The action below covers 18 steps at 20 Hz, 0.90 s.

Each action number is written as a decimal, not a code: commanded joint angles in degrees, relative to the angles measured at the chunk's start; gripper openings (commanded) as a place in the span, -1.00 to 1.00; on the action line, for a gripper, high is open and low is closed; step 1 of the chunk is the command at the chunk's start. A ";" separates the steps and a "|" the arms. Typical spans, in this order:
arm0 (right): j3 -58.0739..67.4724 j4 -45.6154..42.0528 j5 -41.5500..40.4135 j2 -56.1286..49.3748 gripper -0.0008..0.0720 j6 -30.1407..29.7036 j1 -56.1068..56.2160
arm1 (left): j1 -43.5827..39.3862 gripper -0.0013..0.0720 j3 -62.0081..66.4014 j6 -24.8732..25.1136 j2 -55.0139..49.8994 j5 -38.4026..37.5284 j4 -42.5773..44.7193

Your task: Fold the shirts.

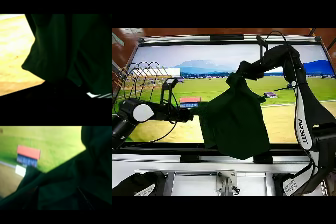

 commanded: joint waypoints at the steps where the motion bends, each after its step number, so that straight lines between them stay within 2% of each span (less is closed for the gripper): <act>1: 0.04 -4.59 -16.65 3.32 0.58 -4.00 -4.09 | 0.04 -0.87 -0.94 -0.22 -0.26 2.29 -2.23; 3: -0.15 -18.82 -24.48 7.98 0.58 -4.24 -7.61 | 0.04 -0.87 -0.13 -0.20 -0.07 2.34 -2.23; 4: -1.77 -24.70 -26.99 10.38 0.51 -4.04 -9.75 | 0.04 -0.87 0.31 -0.20 -0.02 2.34 -2.23; 5: -5.42 -25.88 -27.76 12.98 0.51 -3.17 -12.24 | 0.04 -0.87 0.63 -0.17 0.07 2.34 -2.23; 8: -28.92 -17.31 -25.31 22.93 0.51 -2.45 -20.02 | 0.02 -0.87 0.98 -0.22 0.24 2.25 -2.25; 12: -59.23 -13.00 -19.08 31.93 0.52 -5.88 -24.02 | 0.02 -0.87 0.98 -0.22 0.24 2.23 -2.25; 14: -66.47 -13.22 -15.78 32.22 0.52 -6.80 -23.30 | 0.02 -0.87 0.98 -0.22 0.24 2.34 -2.25; 15: -68.41 -13.14 -13.99 31.80 0.77 -6.95 -22.69 | 0.02 -0.87 0.98 -0.20 0.24 2.34 -2.25; 16: -69.53 -12.33 -12.04 31.19 0.84 -7.02 -21.86 | 0.04 -0.87 0.98 -0.20 0.24 2.34 -2.25; 18: -69.66 -10.10 -8.92 29.92 0.84 -6.99 -19.65 | 0.04 -0.87 0.98 -0.17 0.24 2.34 -2.23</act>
